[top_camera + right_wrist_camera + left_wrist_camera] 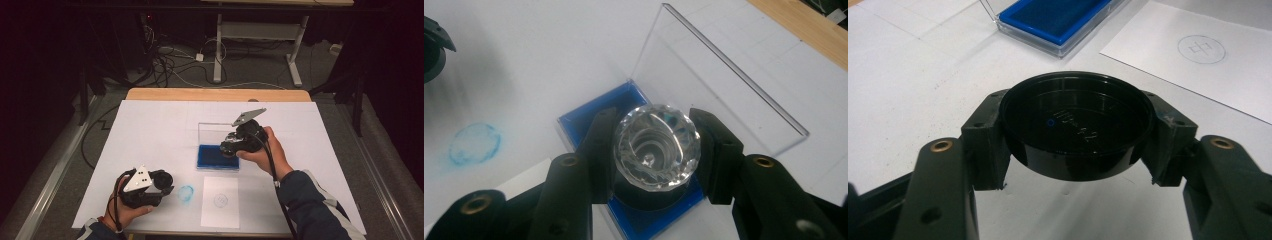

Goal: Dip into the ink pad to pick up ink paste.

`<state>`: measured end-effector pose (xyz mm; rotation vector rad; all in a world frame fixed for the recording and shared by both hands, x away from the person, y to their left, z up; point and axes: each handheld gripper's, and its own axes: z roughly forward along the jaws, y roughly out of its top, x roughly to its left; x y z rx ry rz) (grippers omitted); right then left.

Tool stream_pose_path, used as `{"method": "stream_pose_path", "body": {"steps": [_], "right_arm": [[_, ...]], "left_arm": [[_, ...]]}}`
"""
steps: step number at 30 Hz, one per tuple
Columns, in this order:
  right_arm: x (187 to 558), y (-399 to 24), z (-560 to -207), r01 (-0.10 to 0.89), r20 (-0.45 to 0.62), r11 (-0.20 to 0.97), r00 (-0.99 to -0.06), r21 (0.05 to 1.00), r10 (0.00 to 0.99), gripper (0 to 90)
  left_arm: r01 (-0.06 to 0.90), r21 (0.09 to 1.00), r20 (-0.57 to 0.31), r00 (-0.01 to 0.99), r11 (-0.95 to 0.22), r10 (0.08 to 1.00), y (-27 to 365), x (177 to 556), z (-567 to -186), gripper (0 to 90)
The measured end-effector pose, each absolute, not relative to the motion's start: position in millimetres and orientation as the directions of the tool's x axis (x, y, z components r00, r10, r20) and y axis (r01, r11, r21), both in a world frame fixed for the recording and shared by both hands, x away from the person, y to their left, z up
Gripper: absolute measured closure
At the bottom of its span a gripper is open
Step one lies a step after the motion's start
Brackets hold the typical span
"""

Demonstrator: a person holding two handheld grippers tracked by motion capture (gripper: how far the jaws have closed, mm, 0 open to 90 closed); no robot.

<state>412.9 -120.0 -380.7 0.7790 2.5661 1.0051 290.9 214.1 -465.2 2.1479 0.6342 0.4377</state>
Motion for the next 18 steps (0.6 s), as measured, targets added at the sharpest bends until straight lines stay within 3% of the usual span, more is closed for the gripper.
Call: {"method": "stream_pose_path", "body": {"steps": [18], "right_arm": [[431.0,-94.7,-415.9,0.415,-0.078,0.668,-0.813,0.618,0.577,57.8]], "left_arm": [[0.286,0.800,0.091,0.810,-0.527,0.579,214.6,290.5,-465.3,36.6]]}}
